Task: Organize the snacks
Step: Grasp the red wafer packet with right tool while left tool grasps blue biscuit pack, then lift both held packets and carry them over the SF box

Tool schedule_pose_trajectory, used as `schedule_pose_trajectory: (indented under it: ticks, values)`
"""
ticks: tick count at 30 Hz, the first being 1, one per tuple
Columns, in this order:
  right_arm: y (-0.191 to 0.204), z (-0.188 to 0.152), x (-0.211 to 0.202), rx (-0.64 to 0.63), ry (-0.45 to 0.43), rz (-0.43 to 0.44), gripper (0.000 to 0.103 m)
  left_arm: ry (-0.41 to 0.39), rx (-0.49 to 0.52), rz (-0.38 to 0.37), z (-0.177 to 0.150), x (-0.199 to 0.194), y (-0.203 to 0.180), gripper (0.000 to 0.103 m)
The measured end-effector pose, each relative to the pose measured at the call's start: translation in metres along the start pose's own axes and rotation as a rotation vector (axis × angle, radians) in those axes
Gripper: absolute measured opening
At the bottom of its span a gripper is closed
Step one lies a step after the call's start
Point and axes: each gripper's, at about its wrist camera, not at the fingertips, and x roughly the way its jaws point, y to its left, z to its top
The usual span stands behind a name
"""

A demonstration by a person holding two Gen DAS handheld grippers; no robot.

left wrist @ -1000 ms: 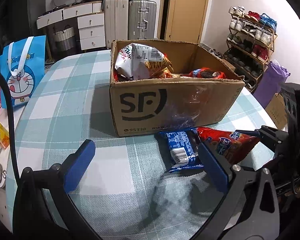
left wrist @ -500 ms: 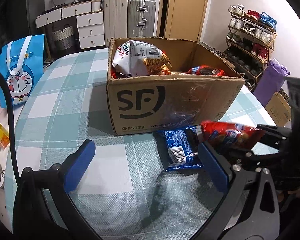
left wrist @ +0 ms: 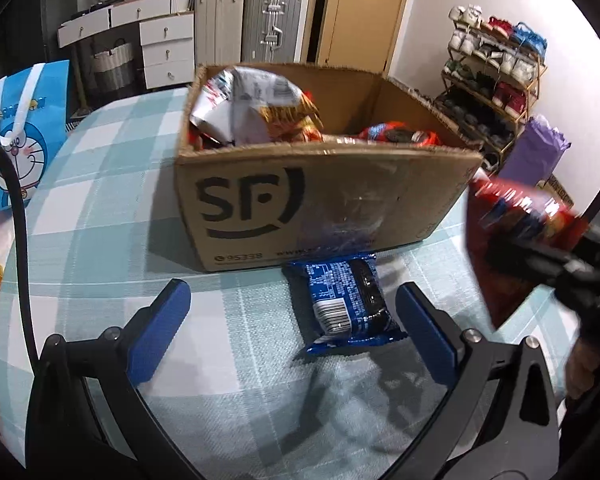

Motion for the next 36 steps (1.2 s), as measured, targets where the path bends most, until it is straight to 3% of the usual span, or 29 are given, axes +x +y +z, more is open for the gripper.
schedule_pose_trajectory:
  ticks: [10,18,24,28,36]
  values:
    - [-0.020,0.005,-0.026,0.038,-0.062,-0.032,0.045,0.074,0.021,-0.024,-0.003,0.040,-0.022,0.102]
    - [-0.027,0.006,-0.031,0.050,-0.071,-0.049,0.045,0.087,0.057,0.044,-0.004,0.058,-0.040,0.102]
    - [-0.026,0.008,-0.034,0.043,-0.075,-0.049,0.045,0.087,0.081,0.028,-0.010,0.066,-0.052,0.078]
    - [-0.025,0.008,-0.034,0.042,-0.074,-0.050,0.045,0.067,0.107,0.020,-0.014,0.066,-0.062,0.047]
    - [-0.022,0.007,-0.032,0.045,-0.076,-0.051,0.045,0.057,0.099,0.007,-0.022,0.067,-0.057,0.043]
